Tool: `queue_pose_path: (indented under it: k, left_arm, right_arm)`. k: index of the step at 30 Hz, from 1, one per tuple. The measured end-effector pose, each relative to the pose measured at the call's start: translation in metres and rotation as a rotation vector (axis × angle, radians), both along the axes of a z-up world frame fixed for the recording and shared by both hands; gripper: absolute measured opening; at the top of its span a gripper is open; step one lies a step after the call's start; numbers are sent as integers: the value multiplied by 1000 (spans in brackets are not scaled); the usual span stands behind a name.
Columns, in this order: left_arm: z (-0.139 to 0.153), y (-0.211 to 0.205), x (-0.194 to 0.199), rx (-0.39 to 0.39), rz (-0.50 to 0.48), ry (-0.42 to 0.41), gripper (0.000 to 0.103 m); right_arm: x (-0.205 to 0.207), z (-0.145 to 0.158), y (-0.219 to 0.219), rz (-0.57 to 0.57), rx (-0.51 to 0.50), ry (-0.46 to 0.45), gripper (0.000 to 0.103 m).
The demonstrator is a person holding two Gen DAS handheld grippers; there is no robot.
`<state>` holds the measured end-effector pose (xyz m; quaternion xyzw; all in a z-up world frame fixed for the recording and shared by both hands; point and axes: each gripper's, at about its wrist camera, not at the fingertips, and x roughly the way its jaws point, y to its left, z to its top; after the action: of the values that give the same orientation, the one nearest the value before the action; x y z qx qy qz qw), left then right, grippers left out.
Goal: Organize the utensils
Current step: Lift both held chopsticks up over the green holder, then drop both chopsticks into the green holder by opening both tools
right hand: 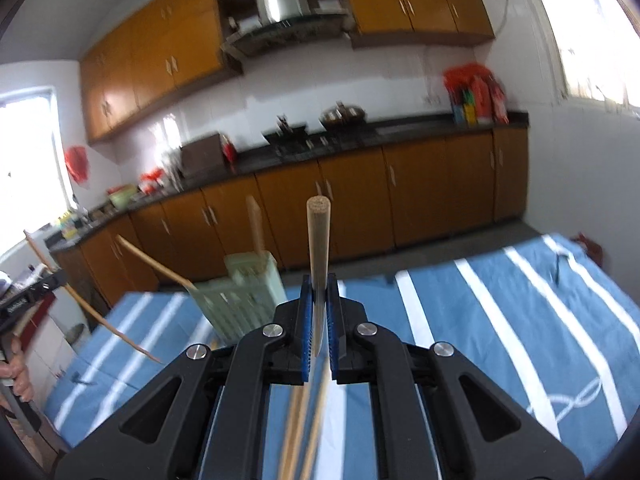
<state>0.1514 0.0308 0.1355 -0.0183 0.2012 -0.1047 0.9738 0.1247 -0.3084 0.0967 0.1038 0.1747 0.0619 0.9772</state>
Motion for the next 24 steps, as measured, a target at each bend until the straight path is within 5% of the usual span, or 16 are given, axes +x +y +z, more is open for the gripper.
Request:
queue_pose_path:
  k: [10, 24]
  left_arm:
    - [56, -31, 1, -36, -51, -165, 7]
    - [37, -59, 68, -74, -19, -177, 7]
  right_arm:
    - [5, 63, 21, 93, 32, -163, 7]
    - [70, 46, 57, 113, -45, -33, 7]
